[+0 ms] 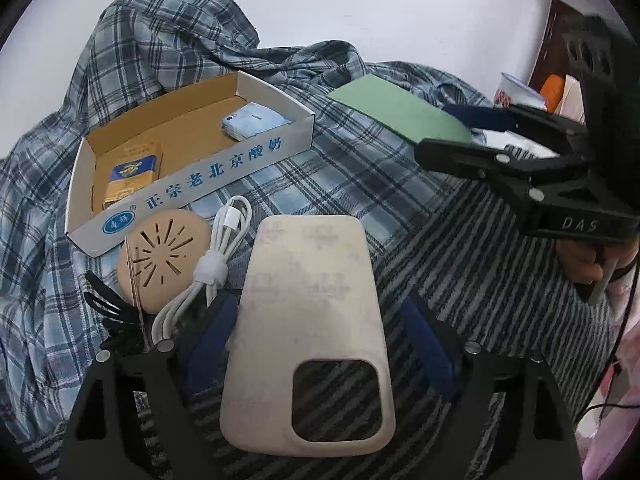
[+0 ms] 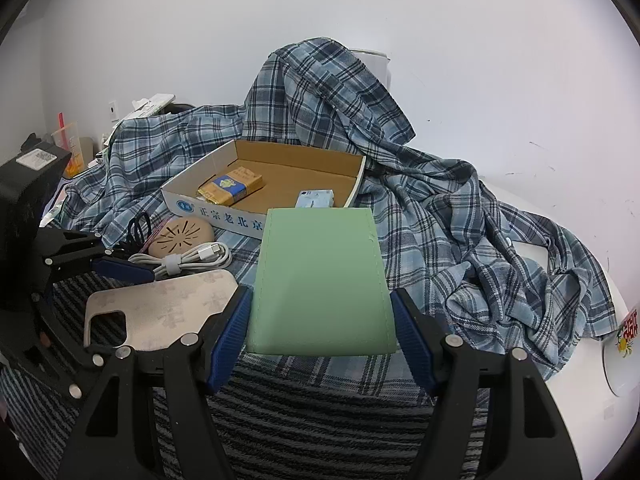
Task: Organize soft objects
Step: 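Grasp the beige phone case with the left gripper while the right gripper holds the green card, then carry the phone case and green card over the white box with both grippers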
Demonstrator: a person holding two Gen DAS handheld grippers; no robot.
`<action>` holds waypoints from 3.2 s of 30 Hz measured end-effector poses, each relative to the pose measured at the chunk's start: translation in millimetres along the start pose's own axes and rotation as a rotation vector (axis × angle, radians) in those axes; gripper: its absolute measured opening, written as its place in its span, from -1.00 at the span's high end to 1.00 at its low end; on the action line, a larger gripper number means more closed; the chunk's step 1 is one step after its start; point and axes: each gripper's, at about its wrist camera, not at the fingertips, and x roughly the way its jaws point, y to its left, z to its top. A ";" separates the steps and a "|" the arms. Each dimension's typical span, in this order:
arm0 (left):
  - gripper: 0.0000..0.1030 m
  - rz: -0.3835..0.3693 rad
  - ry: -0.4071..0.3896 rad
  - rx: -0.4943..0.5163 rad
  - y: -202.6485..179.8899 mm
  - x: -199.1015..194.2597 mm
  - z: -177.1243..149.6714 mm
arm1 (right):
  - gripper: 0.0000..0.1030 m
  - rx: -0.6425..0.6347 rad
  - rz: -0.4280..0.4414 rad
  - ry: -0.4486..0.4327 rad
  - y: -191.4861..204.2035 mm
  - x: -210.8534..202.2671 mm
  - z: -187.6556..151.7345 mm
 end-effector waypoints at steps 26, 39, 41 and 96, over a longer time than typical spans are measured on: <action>-0.44 0.122 -0.270 0.012 -8.1 -49.3 -7.8 | -0.33 0.015 0.002 -0.036 -1.5 -6.6 0.8; -0.44 0.294 -0.551 -0.023 -9.4 -108.5 -24.0 | -0.33 -0.027 -0.088 -0.143 10.0 -32.6 7.2; -0.44 0.306 -0.561 -0.016 -8.5 -116.8 -21.9 | -0.33 -0.031 -0.103 -0.170 14.0 -39.1 13.7; -0.45 0.297 -0.298 -0.361 170.3 3.7 84.1 | -0.33 0.094 -0.126 0.006 16.0 149.5 114.7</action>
